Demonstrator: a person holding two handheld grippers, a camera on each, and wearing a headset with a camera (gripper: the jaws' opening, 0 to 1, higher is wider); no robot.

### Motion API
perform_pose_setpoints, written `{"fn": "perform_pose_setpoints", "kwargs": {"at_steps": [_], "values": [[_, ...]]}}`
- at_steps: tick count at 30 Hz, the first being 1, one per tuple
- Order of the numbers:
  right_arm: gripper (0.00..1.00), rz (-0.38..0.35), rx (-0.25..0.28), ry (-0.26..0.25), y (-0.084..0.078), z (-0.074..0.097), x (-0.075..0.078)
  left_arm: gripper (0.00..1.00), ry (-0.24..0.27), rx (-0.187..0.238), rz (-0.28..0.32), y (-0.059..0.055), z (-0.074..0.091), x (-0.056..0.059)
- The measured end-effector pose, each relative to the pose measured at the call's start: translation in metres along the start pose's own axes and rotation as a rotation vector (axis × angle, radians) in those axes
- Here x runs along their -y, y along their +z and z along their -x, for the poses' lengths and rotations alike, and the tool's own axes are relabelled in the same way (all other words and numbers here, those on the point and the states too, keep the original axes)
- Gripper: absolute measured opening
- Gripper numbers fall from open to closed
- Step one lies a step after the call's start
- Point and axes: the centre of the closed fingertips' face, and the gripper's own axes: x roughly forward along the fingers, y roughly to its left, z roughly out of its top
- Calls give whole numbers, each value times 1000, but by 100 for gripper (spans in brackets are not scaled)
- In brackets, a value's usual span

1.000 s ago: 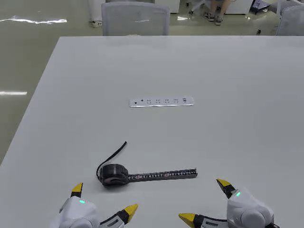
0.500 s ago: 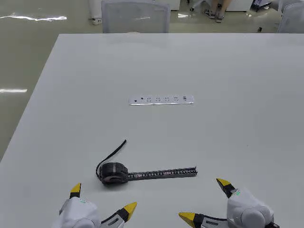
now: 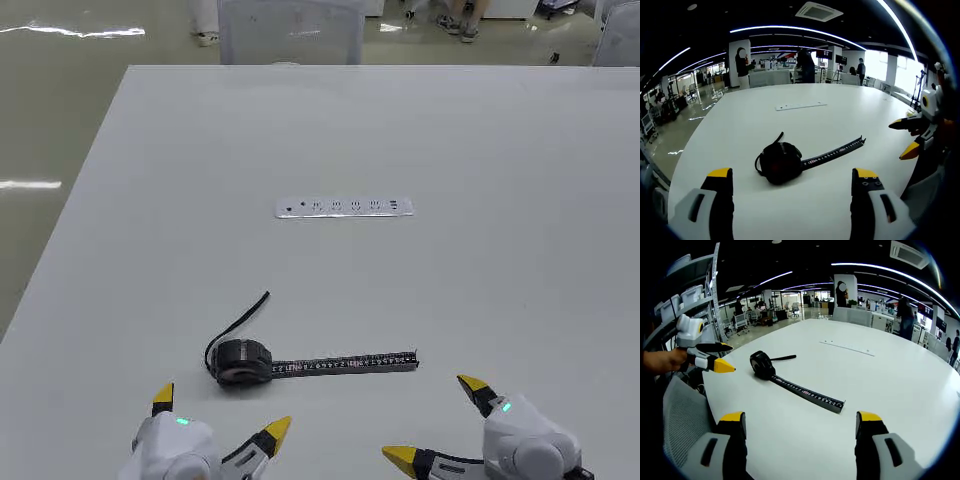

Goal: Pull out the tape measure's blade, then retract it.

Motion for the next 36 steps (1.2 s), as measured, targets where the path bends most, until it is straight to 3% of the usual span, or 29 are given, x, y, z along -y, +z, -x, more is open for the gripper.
{"fn": "perform_pose_setpoints", "kwargs": {"at_steps": [14, 23, 36], "values": [[88, 27, -5, 41, -3, -5, 13, 97, 12, 8, 19, 1, -13, 0], [87, 96, -11, 115, 2, -10, 18, 99, 14, -1, 33, -4, -22, 0], [84, 196, -64, 209, -4, -23, 29, 99, 37, -10, 31, -10, -31, -4]]}}
